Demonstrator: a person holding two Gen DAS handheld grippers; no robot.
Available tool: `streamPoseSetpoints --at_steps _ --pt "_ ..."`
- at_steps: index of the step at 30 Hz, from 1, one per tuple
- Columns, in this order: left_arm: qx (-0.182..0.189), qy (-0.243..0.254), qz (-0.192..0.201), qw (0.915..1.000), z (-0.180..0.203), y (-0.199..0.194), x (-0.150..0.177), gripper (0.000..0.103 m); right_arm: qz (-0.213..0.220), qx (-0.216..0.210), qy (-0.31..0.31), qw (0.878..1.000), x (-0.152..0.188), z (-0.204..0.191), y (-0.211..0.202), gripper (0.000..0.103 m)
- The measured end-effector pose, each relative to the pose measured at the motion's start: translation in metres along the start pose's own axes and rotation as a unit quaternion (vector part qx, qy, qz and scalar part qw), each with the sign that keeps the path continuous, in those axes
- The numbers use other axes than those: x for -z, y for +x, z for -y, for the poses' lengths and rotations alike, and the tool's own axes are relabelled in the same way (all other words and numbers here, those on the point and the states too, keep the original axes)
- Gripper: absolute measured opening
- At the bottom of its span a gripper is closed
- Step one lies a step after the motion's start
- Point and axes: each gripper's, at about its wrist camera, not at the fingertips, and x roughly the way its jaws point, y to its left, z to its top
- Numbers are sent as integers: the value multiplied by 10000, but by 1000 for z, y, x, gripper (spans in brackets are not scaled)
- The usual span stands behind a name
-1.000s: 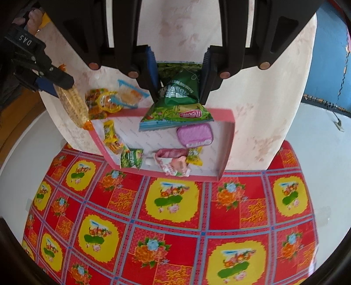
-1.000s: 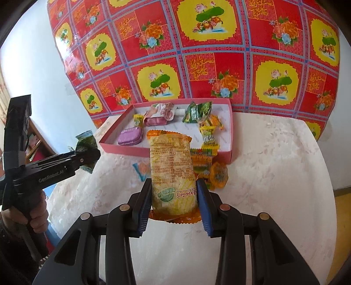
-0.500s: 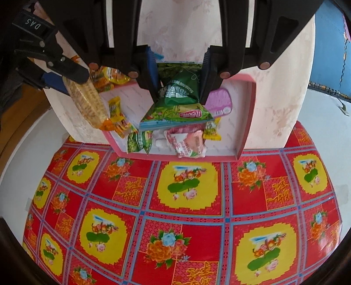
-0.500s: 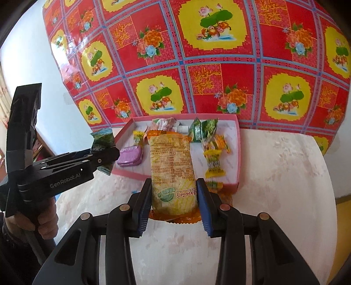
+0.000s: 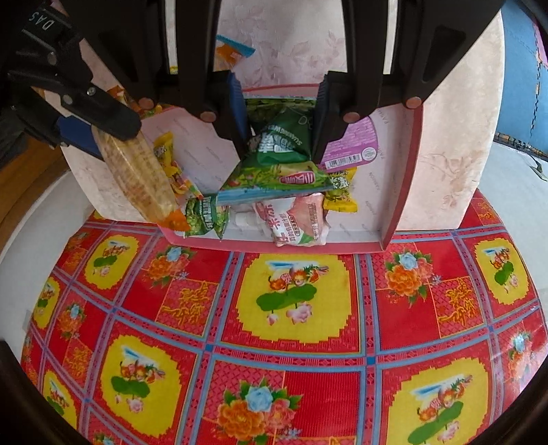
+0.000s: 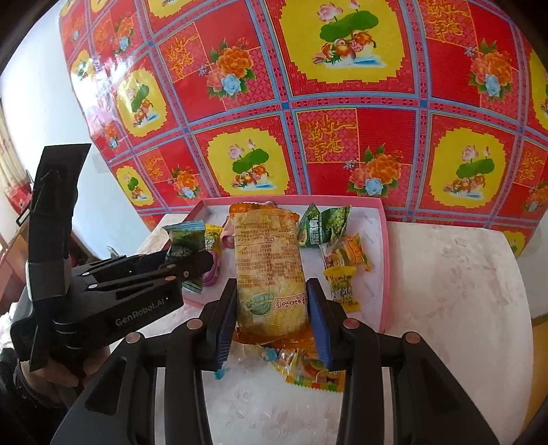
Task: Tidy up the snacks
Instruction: 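Carry the green bag in the left tool while the right tool carries the biscuit pack over the box, then lower and open the left tool to release the green bag while the right tool releases the biscuit pack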
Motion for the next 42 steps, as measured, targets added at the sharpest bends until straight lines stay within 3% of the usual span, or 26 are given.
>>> streamPoseSetpoints --at_steps 16,42 --pt "121 -94 -352 9993 0 35 -2 35 -260 -58 137 9996 -5 11 38 40" --pt "-247 72 -528 9983 0 80 -16 41 -512 125 333 9981 -5 24 74 40"
